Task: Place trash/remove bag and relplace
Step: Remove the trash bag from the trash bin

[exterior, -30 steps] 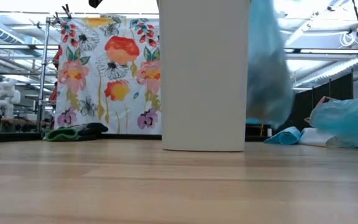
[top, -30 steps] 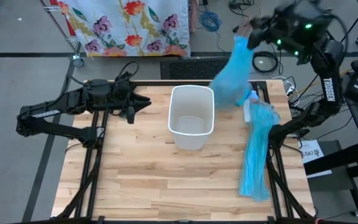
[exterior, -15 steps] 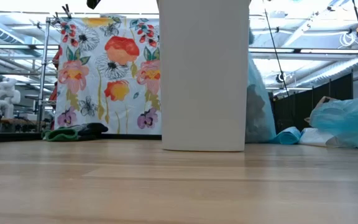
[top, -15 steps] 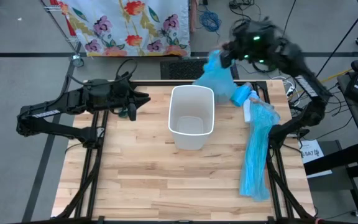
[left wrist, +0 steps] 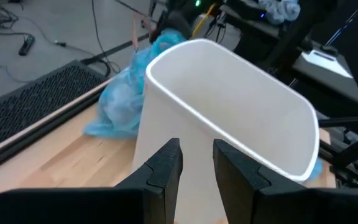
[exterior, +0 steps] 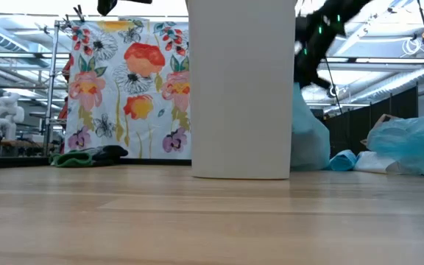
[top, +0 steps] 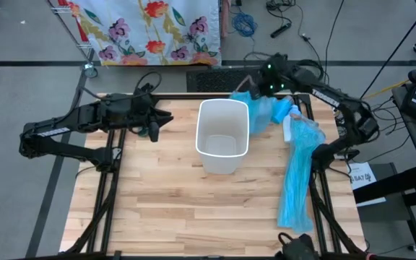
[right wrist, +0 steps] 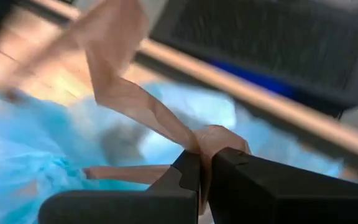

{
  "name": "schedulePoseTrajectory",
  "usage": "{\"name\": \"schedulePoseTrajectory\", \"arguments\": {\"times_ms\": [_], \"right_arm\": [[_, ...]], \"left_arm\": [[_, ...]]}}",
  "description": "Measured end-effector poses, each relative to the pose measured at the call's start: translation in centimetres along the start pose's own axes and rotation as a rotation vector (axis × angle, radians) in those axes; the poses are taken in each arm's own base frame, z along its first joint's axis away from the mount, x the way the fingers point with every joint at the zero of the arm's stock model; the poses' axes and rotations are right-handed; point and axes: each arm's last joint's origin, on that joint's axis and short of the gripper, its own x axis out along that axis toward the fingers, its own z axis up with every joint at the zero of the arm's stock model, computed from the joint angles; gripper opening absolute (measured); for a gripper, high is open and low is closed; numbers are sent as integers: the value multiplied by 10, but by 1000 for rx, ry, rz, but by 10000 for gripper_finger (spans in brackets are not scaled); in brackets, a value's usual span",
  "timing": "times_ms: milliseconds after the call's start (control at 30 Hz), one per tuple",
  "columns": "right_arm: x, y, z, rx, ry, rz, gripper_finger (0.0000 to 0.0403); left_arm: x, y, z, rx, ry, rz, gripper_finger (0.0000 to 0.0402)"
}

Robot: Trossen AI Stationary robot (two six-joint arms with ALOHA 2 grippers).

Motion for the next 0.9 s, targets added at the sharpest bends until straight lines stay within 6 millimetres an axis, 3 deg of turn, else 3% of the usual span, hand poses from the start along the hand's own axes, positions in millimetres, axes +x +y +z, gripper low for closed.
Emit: {"name": "schedulePoseTrajectory", "arguments": {"times_ms": [267,500,667,900], "right_arm": [[78,-27,-59,106,187,58,0],[119,-38,-100,204,393,122,0],[118,-36,-97,236,393,140,1],[72,-23,-59,186,242,199,37]], "left_arm": [[8,2,-6,-15,61,42,97],[15,1,-7,-36,80,52,97],[18,1,-8,-36,88,56,97],[18,1,-8,-36,89,56,97]]}}
